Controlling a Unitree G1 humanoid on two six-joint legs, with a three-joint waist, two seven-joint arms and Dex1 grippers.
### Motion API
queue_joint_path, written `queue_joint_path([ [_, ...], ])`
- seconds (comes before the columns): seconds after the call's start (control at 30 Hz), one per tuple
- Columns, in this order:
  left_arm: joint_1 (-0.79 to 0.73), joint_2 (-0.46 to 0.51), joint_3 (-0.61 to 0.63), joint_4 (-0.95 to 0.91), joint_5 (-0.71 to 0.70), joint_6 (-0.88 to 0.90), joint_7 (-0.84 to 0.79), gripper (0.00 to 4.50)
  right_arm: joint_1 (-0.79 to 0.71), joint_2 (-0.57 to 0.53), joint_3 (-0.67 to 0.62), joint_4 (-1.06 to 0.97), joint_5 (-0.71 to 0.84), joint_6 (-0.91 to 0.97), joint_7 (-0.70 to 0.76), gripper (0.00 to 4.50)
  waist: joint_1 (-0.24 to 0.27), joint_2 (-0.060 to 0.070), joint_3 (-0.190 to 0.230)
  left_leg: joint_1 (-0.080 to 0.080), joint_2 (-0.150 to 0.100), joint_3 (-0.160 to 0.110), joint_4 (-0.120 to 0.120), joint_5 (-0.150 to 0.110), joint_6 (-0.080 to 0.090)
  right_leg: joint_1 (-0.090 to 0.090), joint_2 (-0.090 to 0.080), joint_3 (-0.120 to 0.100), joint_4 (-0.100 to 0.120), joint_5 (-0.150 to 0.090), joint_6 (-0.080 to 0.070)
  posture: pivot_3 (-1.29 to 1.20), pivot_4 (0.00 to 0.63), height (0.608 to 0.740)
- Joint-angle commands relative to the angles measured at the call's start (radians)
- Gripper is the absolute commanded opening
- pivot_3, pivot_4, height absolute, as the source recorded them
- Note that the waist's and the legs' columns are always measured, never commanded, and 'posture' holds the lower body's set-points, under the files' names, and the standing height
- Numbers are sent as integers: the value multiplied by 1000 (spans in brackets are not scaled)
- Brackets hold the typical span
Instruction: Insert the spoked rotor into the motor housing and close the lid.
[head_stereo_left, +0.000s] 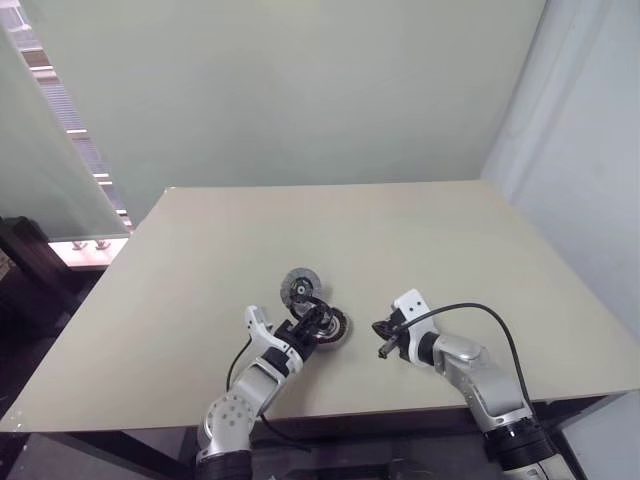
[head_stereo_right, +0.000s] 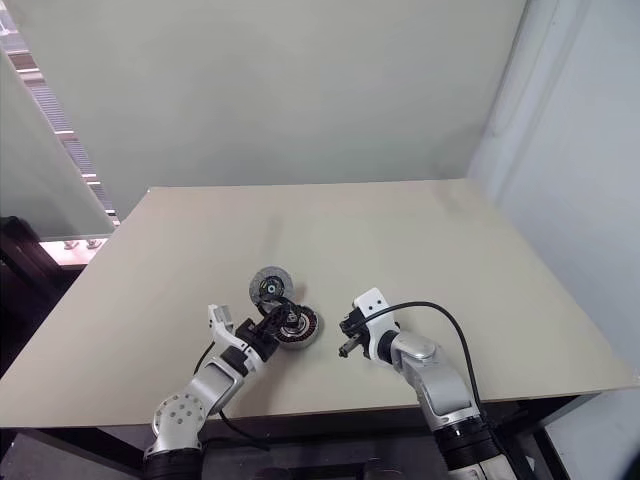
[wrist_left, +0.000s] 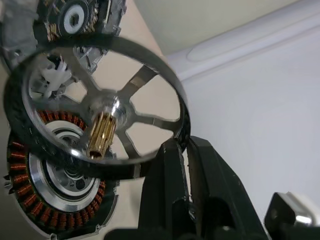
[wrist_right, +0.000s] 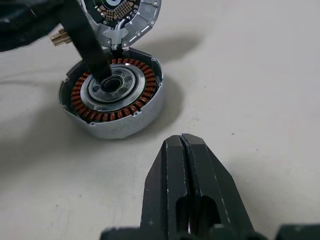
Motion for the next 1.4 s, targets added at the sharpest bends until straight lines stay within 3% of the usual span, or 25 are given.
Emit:
queue_joint_path([
  [0.03,-13,-9,-15,-4,13,-5,0,145,-11,-4,-14,-37,5,-16,-3,0,0,0,0,0,0,0,0,0,0,0,0,0,0,0,0,0,0,740],
  [0.3,29,-1,-30,-90,-6,41,13,2155,-7,-2,-16,-35,6,-18,-10,0,0,0,0,0,0,0,1,0,0,0,0,0,0,0,0,0,0,740],
  [0.53,103,1,-23,-188,-10,50,60,4486,-7,-2,-15,-24,5,-24,-11,0,0,0,0,0,0,0,0,0,0,0,0,0,0,0,0,0,0,740],
  [0.9,149,12,-20,-248,-33,51,74,4486,-16,0,-9,-8,2,-29,-6,0,0,0,0,0,0,1,1,0,0,0,0,0,0,-1,-1,0,0,740],
  [1.4,114,59,-16,-194,46,-14,99,4486,-14,1,-11,-10,3,-29,-9,0,0,0,0,0,0,0,1,0,0,0,0,0,0,-1,-1,0,0,740],
])
